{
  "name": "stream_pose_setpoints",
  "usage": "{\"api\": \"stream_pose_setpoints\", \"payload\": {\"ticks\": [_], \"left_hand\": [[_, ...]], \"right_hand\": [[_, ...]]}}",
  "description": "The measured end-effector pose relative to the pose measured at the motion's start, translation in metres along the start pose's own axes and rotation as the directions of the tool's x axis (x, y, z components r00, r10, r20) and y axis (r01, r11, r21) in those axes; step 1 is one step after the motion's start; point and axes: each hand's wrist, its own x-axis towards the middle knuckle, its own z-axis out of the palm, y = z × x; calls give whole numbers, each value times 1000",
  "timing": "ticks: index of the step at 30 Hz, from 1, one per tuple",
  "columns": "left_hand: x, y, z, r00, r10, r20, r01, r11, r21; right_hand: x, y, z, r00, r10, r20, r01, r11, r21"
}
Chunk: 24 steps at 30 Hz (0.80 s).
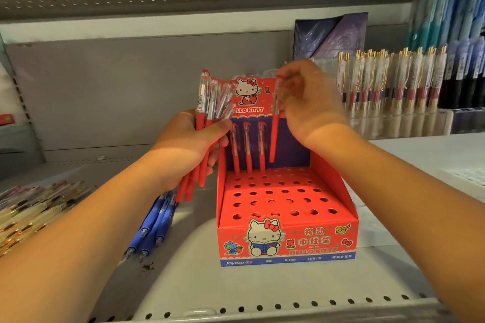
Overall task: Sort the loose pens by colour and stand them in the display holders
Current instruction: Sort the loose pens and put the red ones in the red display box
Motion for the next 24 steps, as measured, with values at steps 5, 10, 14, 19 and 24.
{"api": "stream_pose_setpoints", "payload": {"ticks": [5,10,14,19,24], "left_hand": [[-1,1,1,1000,0,22,0,1000,-5],[-2,1,1,999,-14,29,15,1000,-22],[-2,1,2,1000,-11,23,11,999,-30],[-3,2,1,999,-18,42,18,1000,-6],[-5,4,2,999,-3,41,3,1000,-1]], "right_hand": [[-4,8,6,999,-1,39,4,997,-74],[-4,10,2,999,8,52,-1,990,-140],[-4,11,1,997,41,70,-29,986,-167],[-6,14,1,986,115,123,-83,967,-243],[-9,16,2,935,272,228,-197,932,-305]]}}
